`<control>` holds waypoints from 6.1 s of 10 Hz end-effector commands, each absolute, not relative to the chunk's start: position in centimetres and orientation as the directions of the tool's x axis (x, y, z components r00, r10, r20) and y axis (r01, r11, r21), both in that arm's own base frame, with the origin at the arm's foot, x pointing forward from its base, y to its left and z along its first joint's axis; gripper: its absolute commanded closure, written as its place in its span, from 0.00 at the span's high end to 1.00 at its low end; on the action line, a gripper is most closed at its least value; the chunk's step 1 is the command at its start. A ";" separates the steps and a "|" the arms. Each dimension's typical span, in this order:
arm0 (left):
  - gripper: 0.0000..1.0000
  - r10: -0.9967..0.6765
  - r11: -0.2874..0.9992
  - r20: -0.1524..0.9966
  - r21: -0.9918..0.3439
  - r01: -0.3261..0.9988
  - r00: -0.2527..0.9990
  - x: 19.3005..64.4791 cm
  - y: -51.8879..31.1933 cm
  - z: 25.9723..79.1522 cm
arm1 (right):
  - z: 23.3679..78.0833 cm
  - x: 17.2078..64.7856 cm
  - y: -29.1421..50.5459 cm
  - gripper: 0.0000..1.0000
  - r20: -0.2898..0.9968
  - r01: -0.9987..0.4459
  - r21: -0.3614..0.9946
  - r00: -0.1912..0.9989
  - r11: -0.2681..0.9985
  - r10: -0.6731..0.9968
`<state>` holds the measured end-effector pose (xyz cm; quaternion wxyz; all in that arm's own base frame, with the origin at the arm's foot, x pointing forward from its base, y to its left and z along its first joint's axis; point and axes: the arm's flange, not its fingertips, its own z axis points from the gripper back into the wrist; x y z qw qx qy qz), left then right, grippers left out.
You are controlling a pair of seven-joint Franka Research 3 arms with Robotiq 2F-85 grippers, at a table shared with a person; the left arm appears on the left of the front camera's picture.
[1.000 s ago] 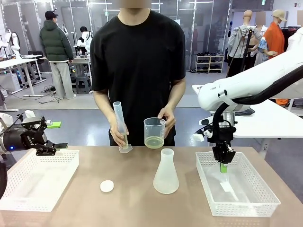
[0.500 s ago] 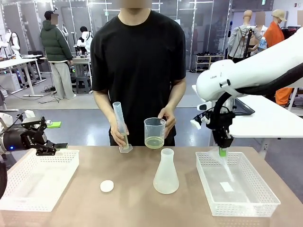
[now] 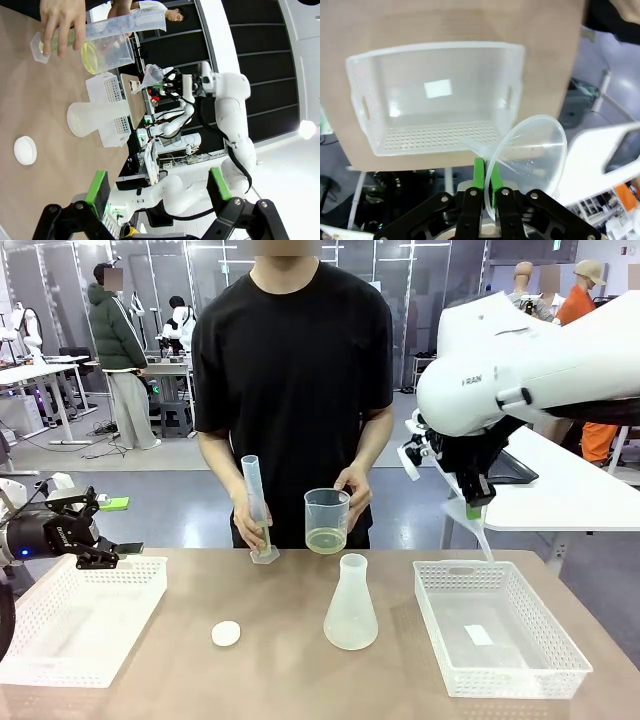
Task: Prepare the solutions needed for the experiment.
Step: Pick up the Plastic Funnel and insert it into the Big flask.
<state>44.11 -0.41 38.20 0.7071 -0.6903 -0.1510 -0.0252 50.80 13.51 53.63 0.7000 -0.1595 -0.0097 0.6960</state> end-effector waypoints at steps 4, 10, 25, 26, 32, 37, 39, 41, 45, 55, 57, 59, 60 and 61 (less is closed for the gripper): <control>1.00 0.176 0.051 0.249 -0.968 0.244 0.952 44.1 -0.4 38.3 | 54.2 43.8 15.5 0.00 -0.148 -0.858 -0.513 0.101 0.011 0.984; 1.00 0.176 0.051 0.249 -0.968 0.244 0.952 44.1 -0.4 38.3 | 55.2 43.9 15.8 0.00 -0.133 -0.872 -0.490 0.072 -0.003 0.989; 1.00 0.176 0.051 0.249 -0.968 0.244 0.952 44.1 -0.4 38.3 | 55.0 39.6 24.1 0.05 0.034 -0.688 -0.640 -0.470 -0.342 0.882; 1.00 0.176 0.051 0.249 -0.968 0.244 0.952 44.1 -0.4 38.3 | 55.1 39.2 24.2 0.05 0.036 -0.700 -0.624 -0.469 -0.347 0.882; 1.00 0.176 0.051 0.249 -0.968 0.244 0.952 44.1 -0.4 38.3 | 54.8 37.9 24.1 0.05 0.078 -0.713 -0.606 -0.494 -0.352 0.866; 1.00 0.176 0.051 0.249 -0.968 0.244 0.952 44.1 -0.4 38.3 | 53.5 38.2 23.9 0.05 0.126 -0.719 -0.611 -0.501 -0.331 0.856; 1.00 0.176 0.051 0.249 -0.968 0.244 0.952 44.1 -0.4 38.3 | 52.7 38.4 23.6 0.05 0.131 -0.725 -0.611 -0.490 -0.319 0.862; 1.00 0.176 0.051 0.249 -0.968 0.244 0.952 44.1 -0.4 38.3 | 51.5 39.0 23.1 0.05 0.163 -0.733 -0.613 -0.483 -0.295 0.860; 1.00 0.176 0.051 0.249 -0.968 0.244 0.952 44.1 -0.4 38.3 | 49.5 40.6 22.5 0.05 0.226 -0.744 -0.613 -0.488 -0.266 0.843; 1.00 0.176 0.051 0.249 -0.968 0.244 0.952 44.1 -0.4 38.3 | 46.8 41.9 22.3 0.05 0.268 -0.801 -0.543 -0.451 -0.253 0.852; 1.00 0.176 0.051 0.249 -0.968 0.244 0.952 44.1 -0.4 38.3 | 46.5 42.0 22.2 0.05 0.265 -0.808 -0.533 -0.440 -0.250 0.858; 1.00 0.176 0.051 0.249 -0.968 0.244 0.952 44.1 -0.4 38.3 | 46.1 42.3 22.0 0.05 0.274 -0.814 -0.526 -0.436 -0.246 0.857; 1.00 0.176 0.051 0.249 -0.968 0.244 0.952 44.1 -0.4 38.3 | 46.0 42.4 22.0 0.05 0.278 -0.815 -0.526 -0.434 -0.243 0.857; 1.00 0.176 0.051 0.249 -0.968 0.244 0.952 44.1 -0.4 38.3 | 45.9 42.4 22.0 0.05 0.280 -0.815 -0.525 -0.437 -0.244 0.855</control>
